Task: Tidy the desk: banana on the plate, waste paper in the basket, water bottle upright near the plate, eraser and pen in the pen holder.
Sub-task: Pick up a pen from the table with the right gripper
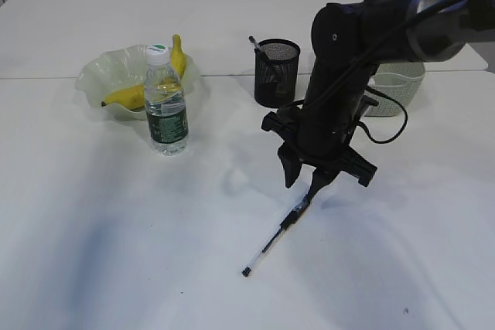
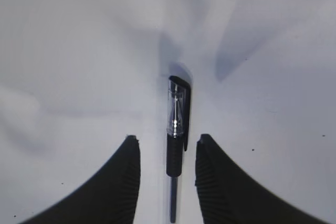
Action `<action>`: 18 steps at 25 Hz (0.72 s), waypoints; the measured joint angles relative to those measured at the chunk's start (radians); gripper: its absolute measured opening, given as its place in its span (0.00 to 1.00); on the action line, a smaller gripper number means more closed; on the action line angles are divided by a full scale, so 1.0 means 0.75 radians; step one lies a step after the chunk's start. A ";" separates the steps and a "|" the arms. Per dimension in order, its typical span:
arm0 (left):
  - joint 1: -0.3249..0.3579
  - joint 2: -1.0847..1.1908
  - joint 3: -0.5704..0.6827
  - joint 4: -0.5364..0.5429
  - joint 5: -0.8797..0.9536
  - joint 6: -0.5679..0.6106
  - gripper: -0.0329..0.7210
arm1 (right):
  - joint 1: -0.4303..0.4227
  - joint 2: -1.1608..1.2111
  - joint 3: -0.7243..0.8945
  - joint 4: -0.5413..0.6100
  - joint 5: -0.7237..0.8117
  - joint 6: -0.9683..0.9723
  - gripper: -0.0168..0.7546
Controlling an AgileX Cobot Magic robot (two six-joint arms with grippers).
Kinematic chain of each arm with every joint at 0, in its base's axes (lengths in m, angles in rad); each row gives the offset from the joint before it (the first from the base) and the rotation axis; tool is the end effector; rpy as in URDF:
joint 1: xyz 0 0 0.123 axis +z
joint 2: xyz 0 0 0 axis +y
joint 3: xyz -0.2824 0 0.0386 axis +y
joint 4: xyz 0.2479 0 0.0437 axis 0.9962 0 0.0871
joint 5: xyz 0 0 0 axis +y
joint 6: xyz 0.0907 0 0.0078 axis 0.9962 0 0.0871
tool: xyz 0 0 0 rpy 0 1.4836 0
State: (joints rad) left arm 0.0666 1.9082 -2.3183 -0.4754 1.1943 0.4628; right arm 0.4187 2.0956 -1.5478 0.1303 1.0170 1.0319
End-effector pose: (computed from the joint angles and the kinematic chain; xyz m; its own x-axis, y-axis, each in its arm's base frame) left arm 0.4068 -0.0117 0.4653 -0.5096 0.2129 -0.8336 0.4316 0.9014 -0.0336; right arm 0.3777 0.1791 0.1662 -0.7809 0.6223 0.0542 0.6232 0.7701 0.1362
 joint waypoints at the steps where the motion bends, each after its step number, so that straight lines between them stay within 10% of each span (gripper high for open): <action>1: 0.000 0.000 0.000 0.000 0.000 0.000 0.30 | 0.000 0.000 0.000 -0.002 0.003 0.002 0.38; 18: 0.000 0.000 0.000 0.000 0.000 0.000 0.30 | 0.000 0.016 0.000 -0.003 0.003 0.005 0.38</action>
State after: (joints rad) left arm 0.0666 1.9082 -2.3183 -0.4754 1.1943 0.4628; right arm 0.4187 2.1078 -1.5478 0.1283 1.0190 1.0357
